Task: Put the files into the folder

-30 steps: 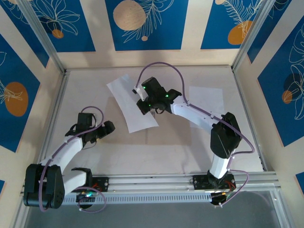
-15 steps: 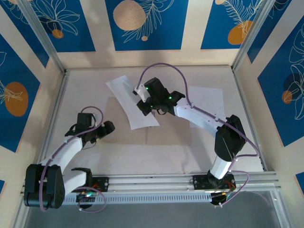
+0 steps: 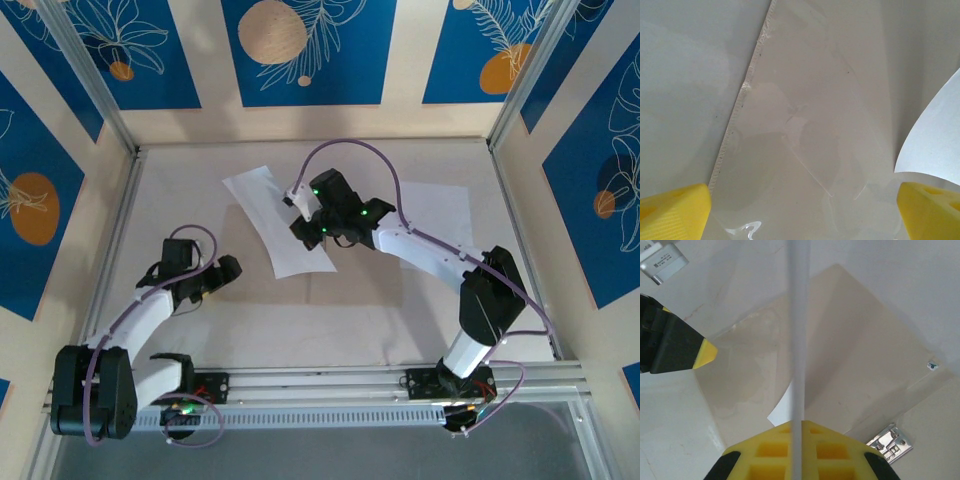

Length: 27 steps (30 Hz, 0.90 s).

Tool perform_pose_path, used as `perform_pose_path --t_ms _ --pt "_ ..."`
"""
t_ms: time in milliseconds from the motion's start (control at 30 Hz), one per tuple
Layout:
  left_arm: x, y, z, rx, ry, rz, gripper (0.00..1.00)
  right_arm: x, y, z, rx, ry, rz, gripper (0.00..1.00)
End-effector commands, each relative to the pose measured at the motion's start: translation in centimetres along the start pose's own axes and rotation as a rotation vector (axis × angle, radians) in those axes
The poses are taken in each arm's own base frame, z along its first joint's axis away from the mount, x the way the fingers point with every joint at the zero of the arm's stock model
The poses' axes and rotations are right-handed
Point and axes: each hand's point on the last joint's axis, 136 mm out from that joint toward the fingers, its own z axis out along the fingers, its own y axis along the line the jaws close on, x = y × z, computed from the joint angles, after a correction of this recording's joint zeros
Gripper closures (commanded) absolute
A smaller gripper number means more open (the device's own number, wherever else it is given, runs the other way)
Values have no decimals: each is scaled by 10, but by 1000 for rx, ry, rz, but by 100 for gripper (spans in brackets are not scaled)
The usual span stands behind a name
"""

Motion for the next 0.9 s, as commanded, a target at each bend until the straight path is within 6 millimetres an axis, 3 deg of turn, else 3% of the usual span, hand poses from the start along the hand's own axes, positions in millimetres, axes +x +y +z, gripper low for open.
perform_pose_path --t_ms 0,867 --pt "4 3 -1 7 15 9 4 -10 4 -14 -38 -56 17 100" --pt "3 1 1 18 24 8 4 4 -14 -33 -4 -61 67 100"
